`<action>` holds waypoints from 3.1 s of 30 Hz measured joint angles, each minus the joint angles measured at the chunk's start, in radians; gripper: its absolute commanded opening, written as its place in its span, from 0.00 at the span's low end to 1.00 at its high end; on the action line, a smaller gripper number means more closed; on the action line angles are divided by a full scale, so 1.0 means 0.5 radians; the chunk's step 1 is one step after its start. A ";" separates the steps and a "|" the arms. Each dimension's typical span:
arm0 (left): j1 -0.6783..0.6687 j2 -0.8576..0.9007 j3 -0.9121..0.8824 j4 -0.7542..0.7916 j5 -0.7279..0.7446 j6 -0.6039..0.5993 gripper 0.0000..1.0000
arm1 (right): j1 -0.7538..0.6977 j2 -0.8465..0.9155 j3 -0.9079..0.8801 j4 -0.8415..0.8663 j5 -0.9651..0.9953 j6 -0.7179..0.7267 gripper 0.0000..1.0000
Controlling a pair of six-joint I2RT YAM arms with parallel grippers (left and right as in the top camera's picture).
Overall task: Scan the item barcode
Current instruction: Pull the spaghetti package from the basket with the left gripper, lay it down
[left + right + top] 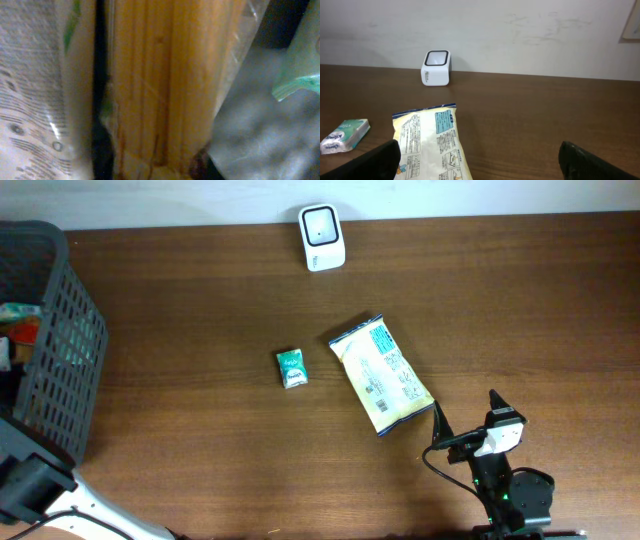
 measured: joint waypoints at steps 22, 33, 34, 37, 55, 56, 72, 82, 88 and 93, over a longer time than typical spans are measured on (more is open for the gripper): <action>-0.215 -0.366 0.942 -0.326 0.433 -0.554 0.00 | 0.000 0.000 0.000 0.000 0.000 0.001 0.99; -0.731 -0.987 0.987 -0.759 0.748 -0.859 0.00 | 0.000 0.000 0.000 0.000 0.000 0.000 0.99; -0.845 -0.991 0.982 -0.794 0.747 -0.861 0.00 | 0.000 0.000 0.000 0.000 0.000 0.002 0.99; -1.331 -0.993 0.779 -0.913 0.743 -0.866 0.00 | 0.000 0.000 0.000 0.000 0.000 0.002 0.99; -2.119 -0.957 -1.194 0.389 0.336 -1.628 0.00 | 0.000 0.000 0.000 0.002 0.000 0.001 0.99; -2.118 -0.957 -1.194 0.399 0.308 -1.646 0.00 | 0.000 0.000 0.000 0.002 0.000 0.000 0.99; -2.072 -1.027 -0.869 0.214 0.046 -1.570 0.99 | 0.000 0.000 0.000 0.001 0.000 0.001 0.99; -1.243 -1.380 0.250 0.161 -0.330 -1.070 0.99 | 0.000 0.000 0.000 0.001 0.000 0.001 0.99; -0.703 -1.222 0.253 0.175 -0.475 -0.934 0.98 | 0.000 0.000 0.000 0.001 0.000 0.002 0.99; -0.452 -0.965 0.249 0.091 -0.494 -0.661 0.98 | 0.000 0.000 0.000 0.001 0.000 0.000 0.99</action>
